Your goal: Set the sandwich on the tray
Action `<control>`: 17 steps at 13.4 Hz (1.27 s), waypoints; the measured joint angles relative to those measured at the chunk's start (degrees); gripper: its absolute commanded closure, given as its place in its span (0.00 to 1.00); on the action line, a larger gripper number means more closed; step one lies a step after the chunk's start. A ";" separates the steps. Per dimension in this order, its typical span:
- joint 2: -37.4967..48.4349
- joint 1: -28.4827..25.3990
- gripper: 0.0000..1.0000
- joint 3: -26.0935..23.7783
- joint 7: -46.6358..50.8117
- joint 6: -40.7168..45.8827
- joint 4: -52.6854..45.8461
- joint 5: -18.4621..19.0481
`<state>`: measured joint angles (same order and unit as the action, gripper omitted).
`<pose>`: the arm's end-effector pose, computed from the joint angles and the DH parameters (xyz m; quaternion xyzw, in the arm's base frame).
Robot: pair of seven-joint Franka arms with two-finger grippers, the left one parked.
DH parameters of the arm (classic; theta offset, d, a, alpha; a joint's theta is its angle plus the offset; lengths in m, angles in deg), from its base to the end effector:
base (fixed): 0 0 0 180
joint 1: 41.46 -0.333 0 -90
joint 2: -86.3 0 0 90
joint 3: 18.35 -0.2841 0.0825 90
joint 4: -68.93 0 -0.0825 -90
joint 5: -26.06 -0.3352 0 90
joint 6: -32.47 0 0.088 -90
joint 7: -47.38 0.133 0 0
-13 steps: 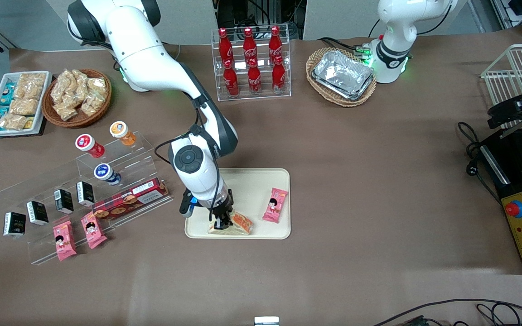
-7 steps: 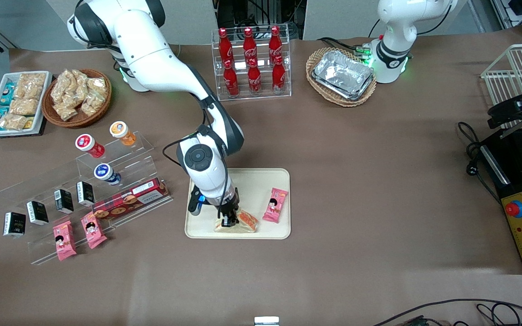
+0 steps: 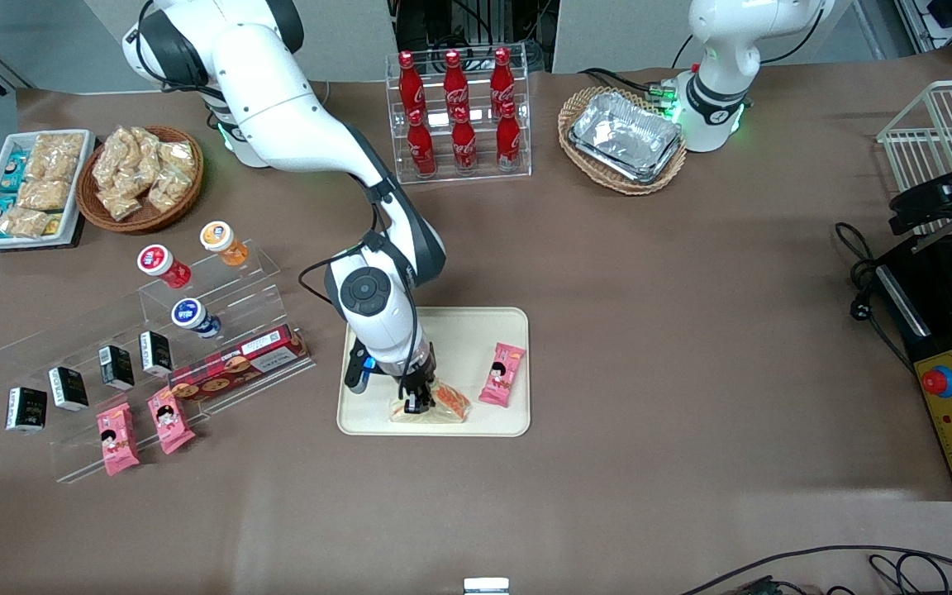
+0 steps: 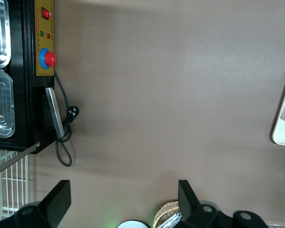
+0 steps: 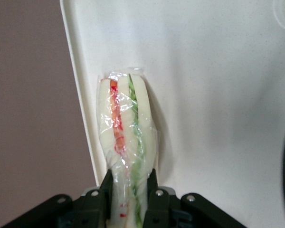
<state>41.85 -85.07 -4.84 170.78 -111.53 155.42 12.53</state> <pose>0.5761 0.3666 0.2220 -0.6487 0.7505 -0.0258 0.1239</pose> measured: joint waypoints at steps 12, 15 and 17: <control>1.88 -0.18 0.00 0.09 -0.07 1.64 -1.30 0.06; 7.85 -0.10 0.00 0.75 -2.79 10.72 -1.99 4.39; 12.97 0.43 0.00 1.56 -10.53 18.65 -2.24 5.48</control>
<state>54.82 -84.64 -3.28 160.25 -92.88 153.19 18.01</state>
